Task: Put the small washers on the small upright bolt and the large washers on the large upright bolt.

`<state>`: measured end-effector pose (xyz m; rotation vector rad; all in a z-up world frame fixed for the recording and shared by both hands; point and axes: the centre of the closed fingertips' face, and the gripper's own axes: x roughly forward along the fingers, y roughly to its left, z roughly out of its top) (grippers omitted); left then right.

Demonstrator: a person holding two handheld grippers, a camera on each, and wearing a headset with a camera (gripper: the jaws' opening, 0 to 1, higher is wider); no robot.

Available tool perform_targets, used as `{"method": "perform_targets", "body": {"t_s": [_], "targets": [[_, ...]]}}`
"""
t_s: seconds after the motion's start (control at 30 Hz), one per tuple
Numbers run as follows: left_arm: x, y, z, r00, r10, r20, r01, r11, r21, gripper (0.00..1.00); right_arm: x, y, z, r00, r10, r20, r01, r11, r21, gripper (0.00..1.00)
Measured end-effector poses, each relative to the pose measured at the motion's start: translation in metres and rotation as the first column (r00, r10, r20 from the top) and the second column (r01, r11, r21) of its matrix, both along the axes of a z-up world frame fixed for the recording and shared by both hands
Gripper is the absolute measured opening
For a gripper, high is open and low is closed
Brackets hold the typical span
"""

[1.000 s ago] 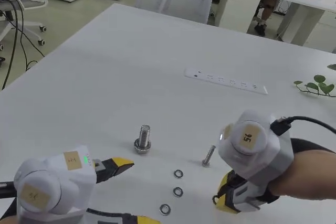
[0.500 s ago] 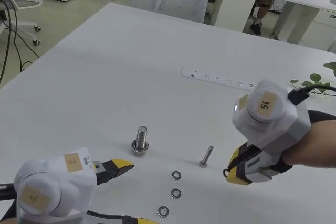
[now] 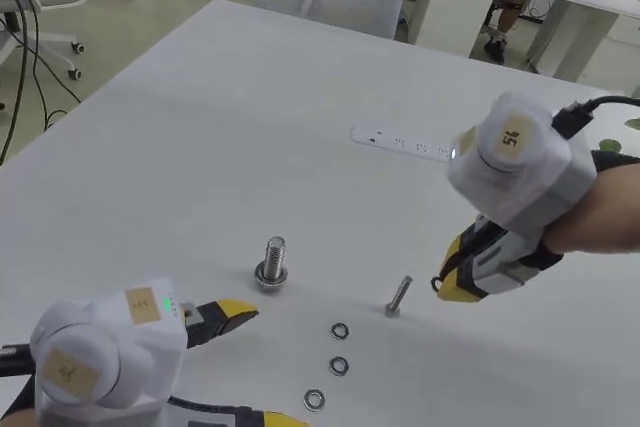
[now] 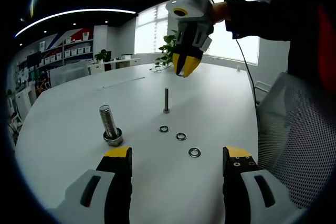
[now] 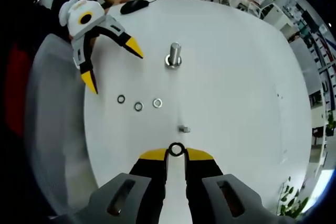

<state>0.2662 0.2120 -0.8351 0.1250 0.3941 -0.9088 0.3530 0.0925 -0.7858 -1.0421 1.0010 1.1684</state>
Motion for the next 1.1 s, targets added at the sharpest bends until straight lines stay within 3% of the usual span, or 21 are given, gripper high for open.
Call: {"method": "perform_targets", "body": {"t_s": [0.33, 0.73, 1.1], "targets": [[0.0, 0.001, -0.001, 1.0, 0.009, -0.001, -0.009, 1.0, 0.001, 0.69, 0.008, 0.016, 0.001, 0.998, 0.057, -0.004, -0.057, 0.998, -0.022, 0.13], [0.0, -0.001, 0.0, 1.0, 0.015, 0.003, -0.015, 1.0, 0.001, 0.69, 0.01, 0.016, -0.02, 0.995, 0.096, -0.038, -0.099, 0.992, -0.075, 0.13], [-0.001, -0.001, -0.001, 1.0, 0.017, -0.001, -0.017, 1.0, 0.001, 0.69, 0.014, 0.015, -0.028, 0.994, 0.092, -0.053, -0.096, 0.992, -0.085, 0.13]]}}
